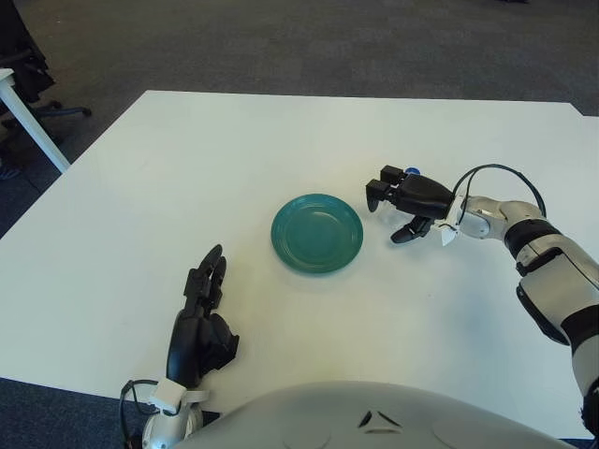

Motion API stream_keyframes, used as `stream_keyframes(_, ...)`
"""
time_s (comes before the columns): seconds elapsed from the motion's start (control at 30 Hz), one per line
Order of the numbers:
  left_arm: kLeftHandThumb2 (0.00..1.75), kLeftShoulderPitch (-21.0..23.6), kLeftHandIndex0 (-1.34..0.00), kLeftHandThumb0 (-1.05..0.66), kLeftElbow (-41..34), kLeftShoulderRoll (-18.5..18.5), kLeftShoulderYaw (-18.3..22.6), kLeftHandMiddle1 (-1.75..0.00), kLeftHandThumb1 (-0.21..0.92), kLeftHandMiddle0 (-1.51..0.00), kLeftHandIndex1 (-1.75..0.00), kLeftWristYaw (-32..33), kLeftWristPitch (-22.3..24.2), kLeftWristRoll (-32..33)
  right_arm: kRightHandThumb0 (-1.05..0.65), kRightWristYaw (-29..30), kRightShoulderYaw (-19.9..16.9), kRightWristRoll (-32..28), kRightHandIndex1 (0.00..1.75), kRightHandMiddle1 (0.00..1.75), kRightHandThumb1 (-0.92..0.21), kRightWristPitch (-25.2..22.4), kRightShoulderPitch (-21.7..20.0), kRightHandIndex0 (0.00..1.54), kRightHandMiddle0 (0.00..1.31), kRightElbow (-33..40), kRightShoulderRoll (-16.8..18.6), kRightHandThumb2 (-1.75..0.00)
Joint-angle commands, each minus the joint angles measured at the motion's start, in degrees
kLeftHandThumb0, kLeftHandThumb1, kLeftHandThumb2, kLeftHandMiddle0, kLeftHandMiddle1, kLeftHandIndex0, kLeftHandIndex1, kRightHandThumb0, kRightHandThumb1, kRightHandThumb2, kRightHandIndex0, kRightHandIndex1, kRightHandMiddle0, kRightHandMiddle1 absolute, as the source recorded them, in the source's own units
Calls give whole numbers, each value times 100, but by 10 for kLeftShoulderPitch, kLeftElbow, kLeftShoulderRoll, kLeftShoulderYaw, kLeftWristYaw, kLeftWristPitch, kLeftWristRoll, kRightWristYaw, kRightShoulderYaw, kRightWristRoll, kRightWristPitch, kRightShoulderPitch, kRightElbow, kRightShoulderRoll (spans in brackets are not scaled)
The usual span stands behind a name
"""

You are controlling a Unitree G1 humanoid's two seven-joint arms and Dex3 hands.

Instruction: Put the bottle into the plate.

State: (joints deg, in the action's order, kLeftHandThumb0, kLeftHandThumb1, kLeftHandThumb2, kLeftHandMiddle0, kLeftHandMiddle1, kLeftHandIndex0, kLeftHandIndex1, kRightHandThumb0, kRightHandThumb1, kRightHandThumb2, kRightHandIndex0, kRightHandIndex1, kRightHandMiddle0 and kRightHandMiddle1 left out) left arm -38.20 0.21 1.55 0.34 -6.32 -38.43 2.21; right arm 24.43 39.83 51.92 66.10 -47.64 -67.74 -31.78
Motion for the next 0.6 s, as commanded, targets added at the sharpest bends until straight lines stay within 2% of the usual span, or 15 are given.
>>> stream_keyframes(0.0, 104, -4, 0, -91, 27, 4, 7, -2, 92, -25, -55, 1, 12, 3, -50, 20, 5, 16, 175, 175, -24, 0, -2, 104, 67, 14, -1, -141)
stream_keyframes(0.2, 104, -2, 0, -91, 27, 5, 10, -2, 92, -26, -56, 0, 15, 5, -53, 30, 9, 26, 175, 175, -18, 12, -6, 114, 72, 22, -2, -148)
stream_keyframes(0.57, 103, 3, 0, -92, 30, 8, 14, -2, 92, -27, -56, -1, 18, 5, -54, 27, 5, 21, 175, 175, -15, 24, -4, 117, 75, 26, 2, -152)
